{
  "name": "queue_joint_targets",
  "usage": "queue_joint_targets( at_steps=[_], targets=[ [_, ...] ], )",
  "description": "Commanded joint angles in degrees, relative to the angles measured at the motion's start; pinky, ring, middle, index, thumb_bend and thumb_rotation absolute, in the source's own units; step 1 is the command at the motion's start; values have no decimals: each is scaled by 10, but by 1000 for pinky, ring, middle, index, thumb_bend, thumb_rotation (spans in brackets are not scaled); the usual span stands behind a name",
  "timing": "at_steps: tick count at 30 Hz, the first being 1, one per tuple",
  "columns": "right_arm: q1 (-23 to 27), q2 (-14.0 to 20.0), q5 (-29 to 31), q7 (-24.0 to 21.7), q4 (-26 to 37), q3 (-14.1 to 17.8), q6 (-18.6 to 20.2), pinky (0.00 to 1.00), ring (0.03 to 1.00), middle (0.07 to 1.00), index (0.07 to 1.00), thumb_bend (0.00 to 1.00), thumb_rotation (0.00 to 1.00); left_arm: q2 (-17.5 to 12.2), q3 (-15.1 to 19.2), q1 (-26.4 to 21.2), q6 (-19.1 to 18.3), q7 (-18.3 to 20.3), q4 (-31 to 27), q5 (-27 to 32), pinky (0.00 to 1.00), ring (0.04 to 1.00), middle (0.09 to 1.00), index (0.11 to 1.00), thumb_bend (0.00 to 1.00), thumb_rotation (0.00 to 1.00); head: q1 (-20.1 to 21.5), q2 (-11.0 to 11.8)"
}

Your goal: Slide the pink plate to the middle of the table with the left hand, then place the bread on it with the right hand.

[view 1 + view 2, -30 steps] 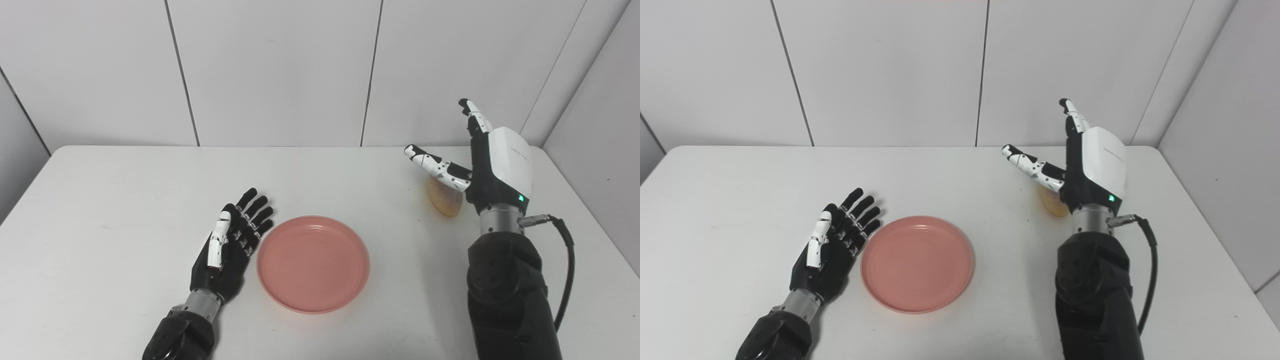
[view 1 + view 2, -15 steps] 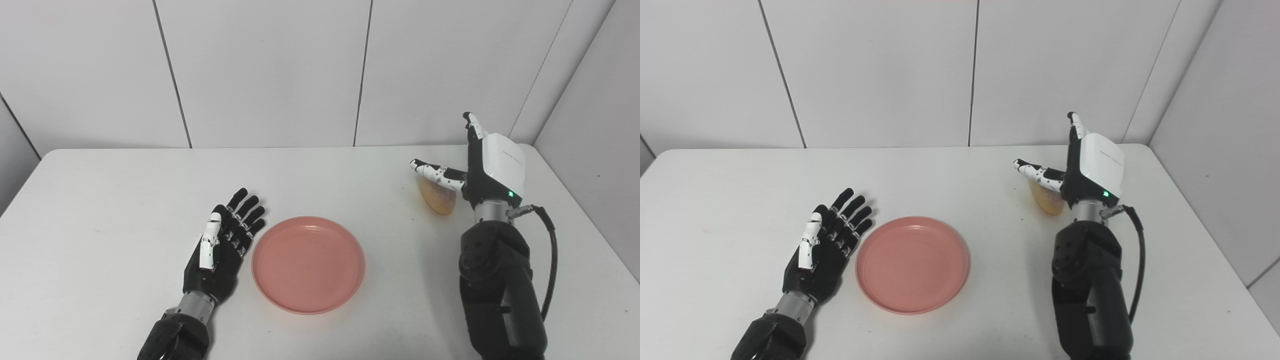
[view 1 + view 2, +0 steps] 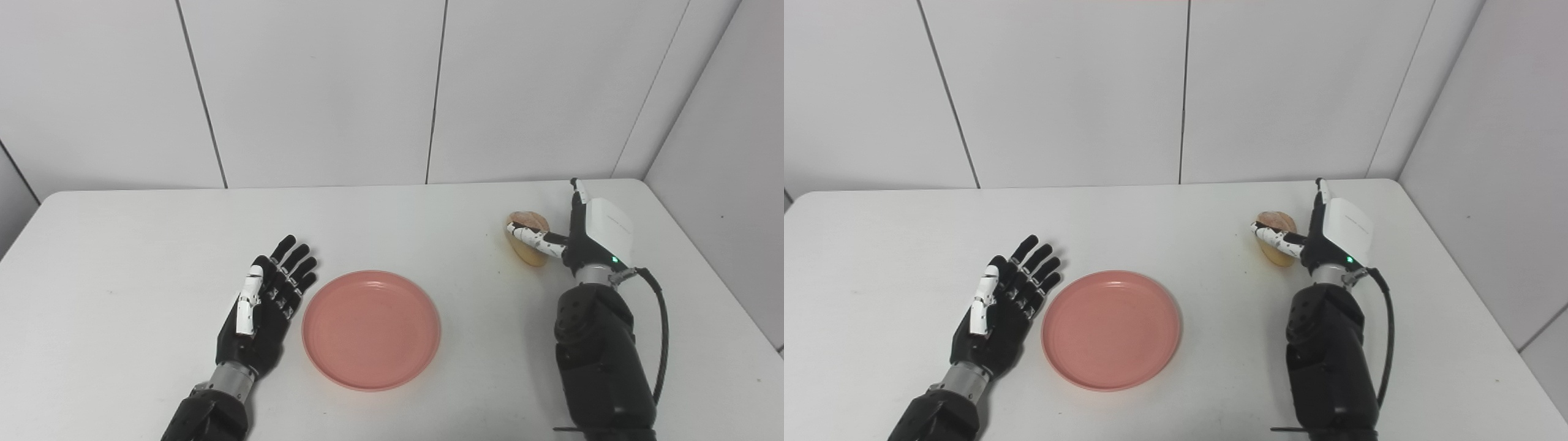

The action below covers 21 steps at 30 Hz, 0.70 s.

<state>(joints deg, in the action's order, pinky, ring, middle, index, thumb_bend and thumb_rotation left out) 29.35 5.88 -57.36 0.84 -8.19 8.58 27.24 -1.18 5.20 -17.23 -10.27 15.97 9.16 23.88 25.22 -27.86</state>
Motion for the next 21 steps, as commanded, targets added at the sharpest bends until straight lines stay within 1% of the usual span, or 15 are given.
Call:
queue_joint_targets(
  at_steps=[1,5,8,12,14,15,20,21],
  targets=[
    [35,8,-8,19,-1,4,-4,858,886,896,931,942,611,-6,5,12,-16,-5,20,3,953,919,920,907,327,1000,0,-2],
    [47,3,-1,20,-26,14,-3,855,891,906,944,958,627,-7,6,12,-17,-4,20,7,953,917,921,908,325,1000,0,-3],
    [55,3,-3,25,-48,15,-3,818,857,877,928,979,653,-10,4,13,-18,-1,19,8,952,918,925,910,325,1000,3,-5],
    [67,3,3,28,-75,17,-3,844,872,890,928,990,670,-12,5,14,-20,-1,16,10,952,920,926,910,319,1000,4,-6],
    [72,2,5,32,-85,16,-3,840,871,892,927,994,675,-12,6,14,-21,-1,15,12,957,922,929,914,314,1000,7,-6],
    [75,2,6,35,-90,15,-3,818,862,887,926,999,677,-12,6,14,-21,0,16,13,958,924,931,914,312,1000,7,-6],
    [89,3,17,46,-113,8,-3,791,851,879,920,999,673,-13,7,14,-21,1,17,16,962,927,933,914,312,1000,7,-8],
    [91,3,17,46,-116,8,-3,775,836,864,908,1000,679,-13,7,14,-22,0,16,17,960,926,933,913,309,1000,7,-8]
  ],
)
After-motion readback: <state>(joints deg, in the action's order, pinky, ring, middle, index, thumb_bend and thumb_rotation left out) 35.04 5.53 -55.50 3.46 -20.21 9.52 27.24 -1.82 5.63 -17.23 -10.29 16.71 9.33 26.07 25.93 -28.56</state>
